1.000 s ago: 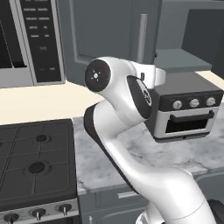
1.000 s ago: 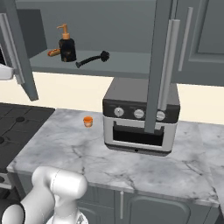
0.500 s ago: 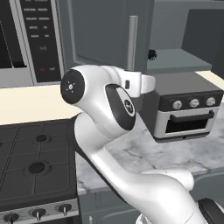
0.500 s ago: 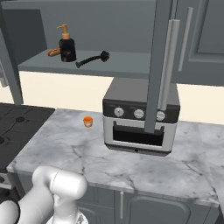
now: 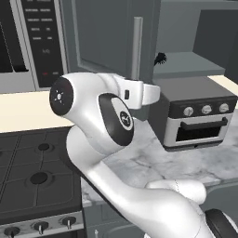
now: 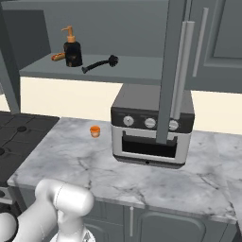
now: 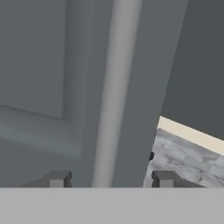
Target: Pick the soap dispenser and dish brush from the cabinet and place them on the counter.
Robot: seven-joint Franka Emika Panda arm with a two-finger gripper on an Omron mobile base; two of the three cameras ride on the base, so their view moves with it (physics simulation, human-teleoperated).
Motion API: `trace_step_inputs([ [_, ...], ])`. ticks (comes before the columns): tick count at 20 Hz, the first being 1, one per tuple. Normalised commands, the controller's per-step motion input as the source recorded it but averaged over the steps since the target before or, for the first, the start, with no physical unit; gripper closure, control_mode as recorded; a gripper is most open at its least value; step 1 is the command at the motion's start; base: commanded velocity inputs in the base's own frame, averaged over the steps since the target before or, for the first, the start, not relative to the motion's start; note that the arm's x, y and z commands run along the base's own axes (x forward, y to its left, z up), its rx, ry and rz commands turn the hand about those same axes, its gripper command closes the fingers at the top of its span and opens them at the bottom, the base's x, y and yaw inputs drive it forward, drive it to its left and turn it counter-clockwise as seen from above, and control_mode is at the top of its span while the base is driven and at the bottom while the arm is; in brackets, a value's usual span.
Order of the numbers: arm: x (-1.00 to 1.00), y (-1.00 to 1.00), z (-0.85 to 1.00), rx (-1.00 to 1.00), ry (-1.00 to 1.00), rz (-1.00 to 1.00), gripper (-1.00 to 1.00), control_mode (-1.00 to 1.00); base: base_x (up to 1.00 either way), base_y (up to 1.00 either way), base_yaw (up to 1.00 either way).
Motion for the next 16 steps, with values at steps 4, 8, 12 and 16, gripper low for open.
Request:
trace_step_inputs([
  [4,-0.31,-0.04,0.06,-0.01,-0.01,0.01,-1.0,-1.0,0.0,0.0,0.0],
  [8,-0.53,-0.16,0.02,0.02,0.0,0.02,-1.0,-1.0,0.0,0.0,0.0],
  [12,-0.56,-0.19,0.0,0.04,-0.02,0.03,-1.0,-1.0,0.0,0.0,0.0],
  [16,-0.54,-0.22,0.0,0.06,-0.02,0.07,-1.0,-1.0,0.0,0.0,0.0],
])
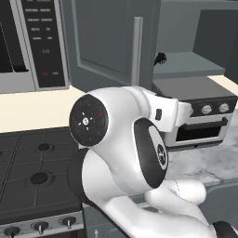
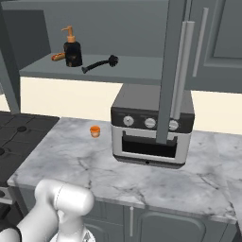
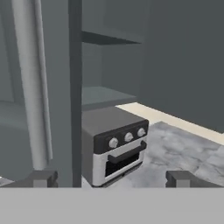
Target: Pick the soap dispenser and dish brush from the cabinet and place them on the counter.
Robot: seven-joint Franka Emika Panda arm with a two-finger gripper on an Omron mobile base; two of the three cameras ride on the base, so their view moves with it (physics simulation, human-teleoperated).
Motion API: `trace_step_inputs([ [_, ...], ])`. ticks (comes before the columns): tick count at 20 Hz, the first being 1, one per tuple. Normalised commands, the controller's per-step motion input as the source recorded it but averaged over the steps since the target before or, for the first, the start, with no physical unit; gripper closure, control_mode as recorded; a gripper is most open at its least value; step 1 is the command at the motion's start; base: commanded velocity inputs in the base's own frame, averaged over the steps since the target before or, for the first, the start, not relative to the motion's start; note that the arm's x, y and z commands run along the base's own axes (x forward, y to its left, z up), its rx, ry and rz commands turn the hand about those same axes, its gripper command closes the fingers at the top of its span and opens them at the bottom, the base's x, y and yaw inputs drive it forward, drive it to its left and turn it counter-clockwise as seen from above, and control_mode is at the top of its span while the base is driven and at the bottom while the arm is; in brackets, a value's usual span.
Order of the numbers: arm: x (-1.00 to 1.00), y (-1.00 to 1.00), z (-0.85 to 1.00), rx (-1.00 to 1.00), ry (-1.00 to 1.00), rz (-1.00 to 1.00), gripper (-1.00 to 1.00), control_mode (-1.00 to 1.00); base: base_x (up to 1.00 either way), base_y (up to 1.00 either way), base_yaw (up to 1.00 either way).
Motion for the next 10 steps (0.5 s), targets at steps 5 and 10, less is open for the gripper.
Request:
trace_step_inputs([
  [5,-0.46,-0.17,0.02,0.1,-0.01,0.09,-1.0,-1.0,0.0,0.0,0.0],
  [10,-0.23,-0.36,-0.04,0.13,0.02,0.05,-1.0,-1.0,0.0,0.0,0.0],
])
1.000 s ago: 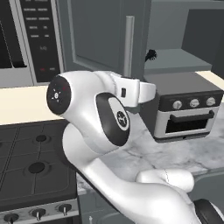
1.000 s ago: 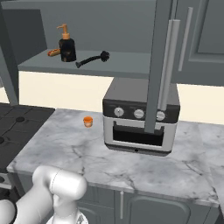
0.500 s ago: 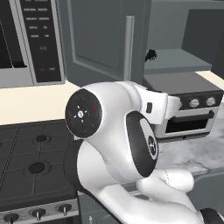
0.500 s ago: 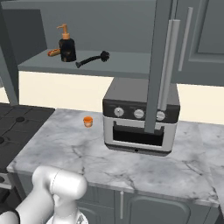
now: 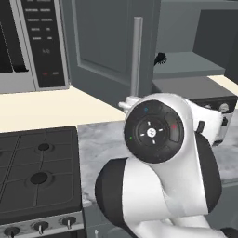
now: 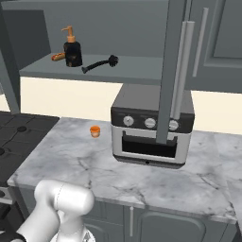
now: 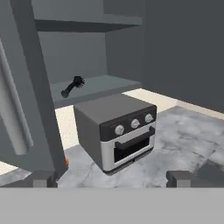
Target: Pick the soap dispenser and dish brush from the cabinet and place them on the counter.
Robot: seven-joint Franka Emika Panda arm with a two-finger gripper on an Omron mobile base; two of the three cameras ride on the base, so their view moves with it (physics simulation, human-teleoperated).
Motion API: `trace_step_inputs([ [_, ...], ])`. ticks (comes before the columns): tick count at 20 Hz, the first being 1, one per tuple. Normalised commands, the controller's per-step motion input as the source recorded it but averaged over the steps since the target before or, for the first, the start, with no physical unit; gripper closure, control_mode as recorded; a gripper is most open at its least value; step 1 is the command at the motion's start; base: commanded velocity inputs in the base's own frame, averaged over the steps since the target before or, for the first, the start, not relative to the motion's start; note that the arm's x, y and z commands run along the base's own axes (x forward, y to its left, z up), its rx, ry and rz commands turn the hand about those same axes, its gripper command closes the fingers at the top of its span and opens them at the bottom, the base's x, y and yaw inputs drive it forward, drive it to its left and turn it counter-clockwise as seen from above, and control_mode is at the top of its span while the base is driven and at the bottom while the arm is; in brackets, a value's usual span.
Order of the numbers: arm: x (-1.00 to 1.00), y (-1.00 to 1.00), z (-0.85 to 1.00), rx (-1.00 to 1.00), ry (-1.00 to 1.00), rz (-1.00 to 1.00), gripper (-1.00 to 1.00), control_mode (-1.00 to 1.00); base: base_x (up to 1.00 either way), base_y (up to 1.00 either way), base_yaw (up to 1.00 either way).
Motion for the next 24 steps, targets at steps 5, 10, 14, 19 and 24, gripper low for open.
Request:
trace_step_inputs([
  [5,0.0,-0.33,0.01,0.19,0.04,0.02,-1.0,-1.0,0.0,0.0,0.0],
  [10,0.0,-0.28,0.03,0.25,0.06,0.0,-1.0,-1.0,0.0,0.0,0.0],
  [14,0.0,-0.21,-0.01,0.25,0.05,0.04,-1.0,-1.0,0.0,0.0,0.0],
  [19,0.13,-0.13,-0.01,0.24,0.04,0.07,-1.0,-1.0,0.0,0.0,0.0],
  [24,0.22,-0.06,0.0,0.25,0.0,0.07,-1.0,-1.0,0.0,0.0,0.0],
])
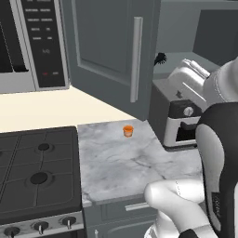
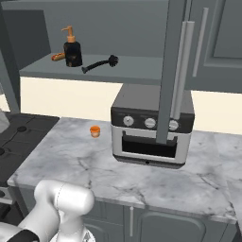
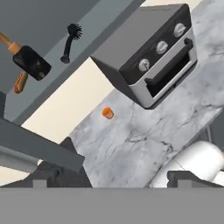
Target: Pick the soap dispenser and dish brush from the cabinet and place them on the counter.
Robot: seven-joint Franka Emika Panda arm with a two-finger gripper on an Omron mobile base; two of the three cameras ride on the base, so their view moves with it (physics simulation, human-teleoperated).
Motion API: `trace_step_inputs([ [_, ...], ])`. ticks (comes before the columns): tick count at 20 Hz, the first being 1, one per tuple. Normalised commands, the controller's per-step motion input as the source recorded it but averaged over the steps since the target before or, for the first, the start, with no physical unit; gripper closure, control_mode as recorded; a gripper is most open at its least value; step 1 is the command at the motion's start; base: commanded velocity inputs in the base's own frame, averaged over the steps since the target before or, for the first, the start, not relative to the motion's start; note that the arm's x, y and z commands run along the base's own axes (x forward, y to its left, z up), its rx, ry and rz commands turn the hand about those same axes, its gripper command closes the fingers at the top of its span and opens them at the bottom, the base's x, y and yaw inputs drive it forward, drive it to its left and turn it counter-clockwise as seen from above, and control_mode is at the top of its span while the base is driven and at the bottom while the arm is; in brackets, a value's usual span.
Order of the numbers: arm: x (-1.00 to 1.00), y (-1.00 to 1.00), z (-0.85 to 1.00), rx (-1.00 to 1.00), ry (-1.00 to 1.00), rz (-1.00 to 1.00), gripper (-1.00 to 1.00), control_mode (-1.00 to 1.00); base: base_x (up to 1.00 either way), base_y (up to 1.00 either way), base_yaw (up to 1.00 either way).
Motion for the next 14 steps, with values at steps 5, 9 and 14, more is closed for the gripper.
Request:
trace_step_inputs([
  [5,0.13,-0.07,-0.04,0.25,0.01,0.07,-1.0,-1.0,0.0,0.0,0.0],
  [9,0.11,-0.14,-0.11,0.25,0.02,0.06,-1.0,-1.0,0.0,0.0,0.0],
  [14,0.2,-0.16,-0.11,0.25,0.01,0.06,-1.0,-1.0,0.0,0.0,0.0],
])
